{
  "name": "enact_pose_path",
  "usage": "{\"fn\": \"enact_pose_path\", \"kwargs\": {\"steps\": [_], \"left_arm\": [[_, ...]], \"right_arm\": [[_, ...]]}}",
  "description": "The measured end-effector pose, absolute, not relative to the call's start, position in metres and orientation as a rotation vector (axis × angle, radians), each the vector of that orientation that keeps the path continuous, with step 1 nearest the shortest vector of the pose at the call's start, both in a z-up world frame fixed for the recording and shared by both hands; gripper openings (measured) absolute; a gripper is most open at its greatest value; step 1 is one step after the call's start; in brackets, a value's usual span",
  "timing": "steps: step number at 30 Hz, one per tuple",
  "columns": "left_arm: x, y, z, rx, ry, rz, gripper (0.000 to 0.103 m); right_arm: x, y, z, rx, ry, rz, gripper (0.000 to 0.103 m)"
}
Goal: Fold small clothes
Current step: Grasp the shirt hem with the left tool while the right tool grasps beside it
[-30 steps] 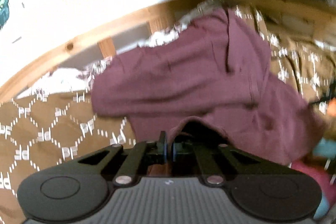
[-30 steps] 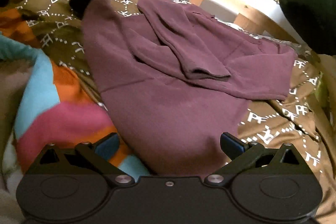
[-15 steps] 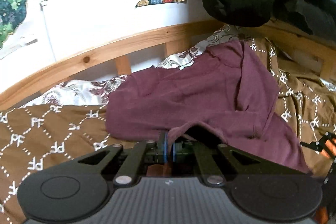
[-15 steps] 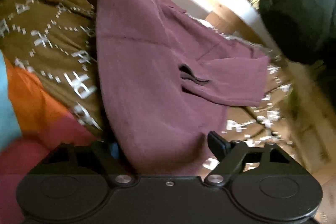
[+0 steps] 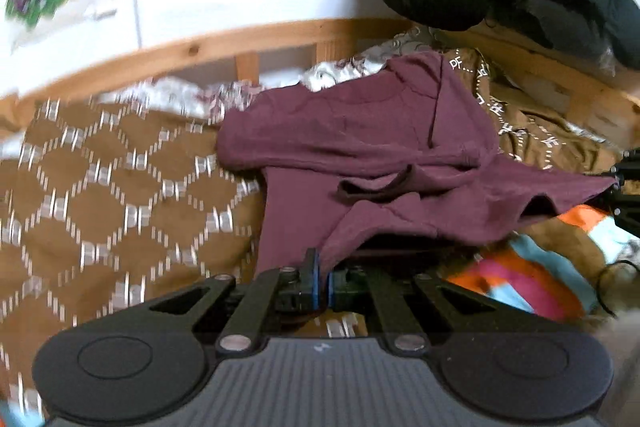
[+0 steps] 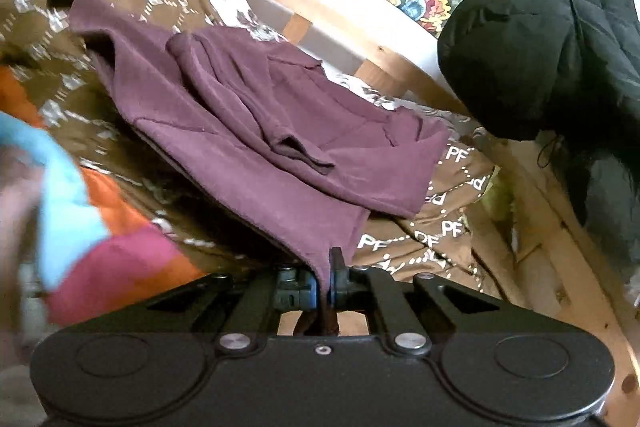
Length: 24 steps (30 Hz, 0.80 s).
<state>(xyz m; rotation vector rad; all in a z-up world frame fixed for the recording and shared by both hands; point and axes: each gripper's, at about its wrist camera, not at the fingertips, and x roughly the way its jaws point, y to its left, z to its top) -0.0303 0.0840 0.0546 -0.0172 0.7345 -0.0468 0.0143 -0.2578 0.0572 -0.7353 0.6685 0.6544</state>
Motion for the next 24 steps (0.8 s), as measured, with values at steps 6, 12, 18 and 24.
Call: {"fn": "enact_pose_path", "kwargs": {"steps": [6,12,18,24], "left_arm": [[-0.073,0.096,0.07,-0.03,0.793,-0.132,0.003],[-0.046,0.087,0.113,0.089,0.765,-0.163,0.004],[0.052,0.073,0.151,0.195,0.759,-0.039,0.004],[0.168,0.07,0.138,0.242,0.769,0.095,0.004]], "right_arm": [[-0.021,-0.282,0.102,-0.649,0.846,0.787,0.004],[-0.028,-0.291,0.137,-0.552,0.937,0.844,0.004],[0.035,-0.281,0.155,-0.522,0.782,0.776,0.004],[0.129,-0.261,0.128,-0.47,0.66,0.631,0.005]]}}
